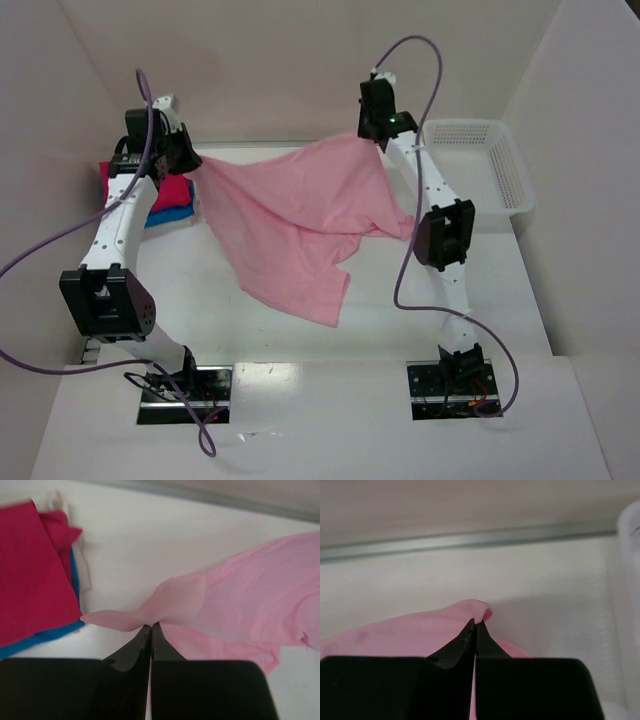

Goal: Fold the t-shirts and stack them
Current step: Flatten out the tshirt

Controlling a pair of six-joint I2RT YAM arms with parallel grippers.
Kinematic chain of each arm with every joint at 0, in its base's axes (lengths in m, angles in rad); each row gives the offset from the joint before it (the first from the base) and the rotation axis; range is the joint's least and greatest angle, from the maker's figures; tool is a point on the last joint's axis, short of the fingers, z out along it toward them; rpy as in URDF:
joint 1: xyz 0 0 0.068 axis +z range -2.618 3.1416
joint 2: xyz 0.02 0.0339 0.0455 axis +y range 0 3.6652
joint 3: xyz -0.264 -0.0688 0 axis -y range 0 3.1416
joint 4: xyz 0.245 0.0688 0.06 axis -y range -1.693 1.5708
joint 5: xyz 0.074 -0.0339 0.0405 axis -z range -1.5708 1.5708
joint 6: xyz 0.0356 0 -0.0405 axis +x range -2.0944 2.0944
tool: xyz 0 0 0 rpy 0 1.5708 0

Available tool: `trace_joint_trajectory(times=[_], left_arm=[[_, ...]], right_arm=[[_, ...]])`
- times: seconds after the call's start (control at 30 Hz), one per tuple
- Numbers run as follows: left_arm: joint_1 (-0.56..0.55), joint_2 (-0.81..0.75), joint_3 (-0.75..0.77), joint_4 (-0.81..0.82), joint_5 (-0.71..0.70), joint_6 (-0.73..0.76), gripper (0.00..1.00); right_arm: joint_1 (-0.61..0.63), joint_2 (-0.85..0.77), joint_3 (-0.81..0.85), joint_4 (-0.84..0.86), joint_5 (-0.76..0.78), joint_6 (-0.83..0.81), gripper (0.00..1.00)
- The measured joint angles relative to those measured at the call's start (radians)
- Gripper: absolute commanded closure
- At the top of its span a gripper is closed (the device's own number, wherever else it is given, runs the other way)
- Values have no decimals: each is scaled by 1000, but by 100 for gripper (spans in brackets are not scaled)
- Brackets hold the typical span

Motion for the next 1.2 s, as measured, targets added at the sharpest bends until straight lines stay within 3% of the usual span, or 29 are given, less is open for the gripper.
trace_joint_trajectory(times=[0.23, 0.47, 0.63, 0.93, 1.07, 1.2], left_arm=[[0, -37, 371, -76, -71, 25, 100], [-3, -211, 564, -104, -88, 32, 100], [-9, -399, 540, -113, -69, 32, 100], [-57, -780, 317, -192, -150, 30, 100], [-95, -817, 334, -197, -183, 29, 100], [-101, -744, 331, -156, -199, 29, 100]], right_arm=[[0, -549, -166, 90, 37, -12, 100], [1, -1032, -328, 183, 76, -15, 100], [3, -1258, -495, 190, 64, -3, 100], [3, -1506, -759, 51, -43, 58, 100], [3, -1559, -755, 24, -61, 72, 100], [3, -1555, -811, 72, -40, 78, 100]])
